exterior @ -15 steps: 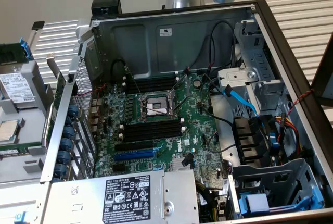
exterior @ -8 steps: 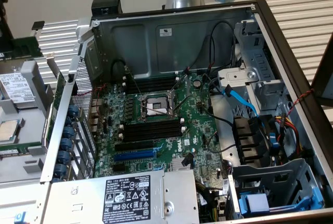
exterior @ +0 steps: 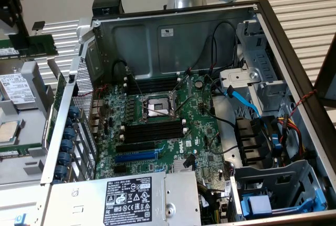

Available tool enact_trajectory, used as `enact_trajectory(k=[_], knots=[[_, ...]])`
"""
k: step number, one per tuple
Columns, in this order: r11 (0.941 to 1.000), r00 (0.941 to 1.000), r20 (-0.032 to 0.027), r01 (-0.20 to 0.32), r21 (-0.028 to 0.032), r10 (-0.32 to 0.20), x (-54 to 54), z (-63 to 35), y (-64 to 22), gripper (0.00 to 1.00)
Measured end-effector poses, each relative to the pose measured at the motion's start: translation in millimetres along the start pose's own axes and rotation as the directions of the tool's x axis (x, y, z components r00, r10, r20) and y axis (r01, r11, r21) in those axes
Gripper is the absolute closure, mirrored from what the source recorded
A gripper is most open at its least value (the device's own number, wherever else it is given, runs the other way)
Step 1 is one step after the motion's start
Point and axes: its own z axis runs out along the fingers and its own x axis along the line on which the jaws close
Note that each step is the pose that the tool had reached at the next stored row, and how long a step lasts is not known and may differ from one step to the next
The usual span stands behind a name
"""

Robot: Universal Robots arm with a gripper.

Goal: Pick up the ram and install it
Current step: 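Pick up the ram and move it above insertion slot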

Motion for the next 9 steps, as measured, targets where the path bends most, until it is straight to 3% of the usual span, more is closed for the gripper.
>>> enact_trajectory(k=[9], knots=[[1.0, 1.0, 0.0001, 0.0, 0.0001, 0.0, 0.7, -2.0, -40.9, 0.87]])
